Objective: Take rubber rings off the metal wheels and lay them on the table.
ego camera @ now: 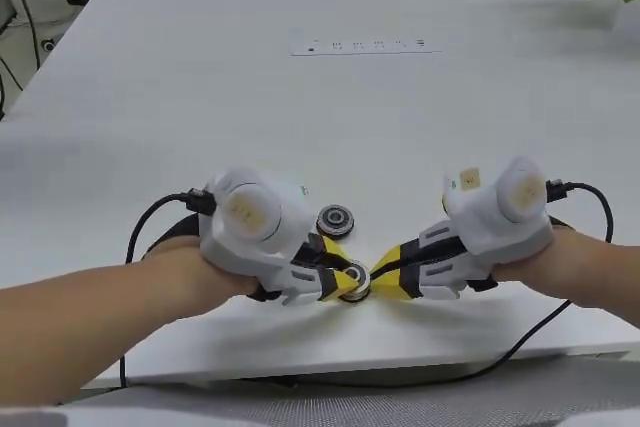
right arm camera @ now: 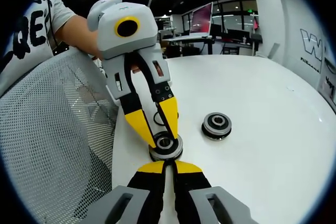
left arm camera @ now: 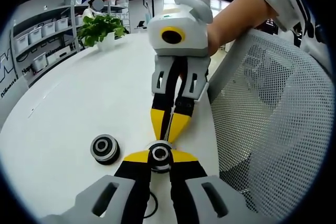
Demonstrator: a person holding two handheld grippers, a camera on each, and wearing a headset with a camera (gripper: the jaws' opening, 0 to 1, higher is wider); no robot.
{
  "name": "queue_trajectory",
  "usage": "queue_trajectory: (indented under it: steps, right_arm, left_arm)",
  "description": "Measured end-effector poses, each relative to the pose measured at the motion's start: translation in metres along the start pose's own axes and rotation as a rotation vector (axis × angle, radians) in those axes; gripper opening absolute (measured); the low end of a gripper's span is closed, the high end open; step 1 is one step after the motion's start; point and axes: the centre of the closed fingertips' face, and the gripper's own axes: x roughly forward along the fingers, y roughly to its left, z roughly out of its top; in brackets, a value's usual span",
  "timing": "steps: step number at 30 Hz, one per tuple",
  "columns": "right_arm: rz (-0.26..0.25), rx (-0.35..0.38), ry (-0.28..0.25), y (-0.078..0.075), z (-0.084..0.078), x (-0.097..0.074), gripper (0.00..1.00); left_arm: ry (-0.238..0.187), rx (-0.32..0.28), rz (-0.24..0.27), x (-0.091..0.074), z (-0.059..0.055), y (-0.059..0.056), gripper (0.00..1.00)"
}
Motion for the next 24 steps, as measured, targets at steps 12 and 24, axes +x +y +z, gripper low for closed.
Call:
queue_trajectory:
  steps: [12,24]
  right_arm:
    - [-0.023,0.043,0.014,-0.0037,-0.0007,0.0000,0.00]
    - [-0.037,0.130,-0.021,-0.0096,0.0020,-0.0050,0.00]
  left_arm:
    - [0.007,0.010,0.008,0.0006,-0.0001,0.0008,0.09]
    - [0.012,0.016,0.011,0.0005,-0.0006,0.0006,0.08]
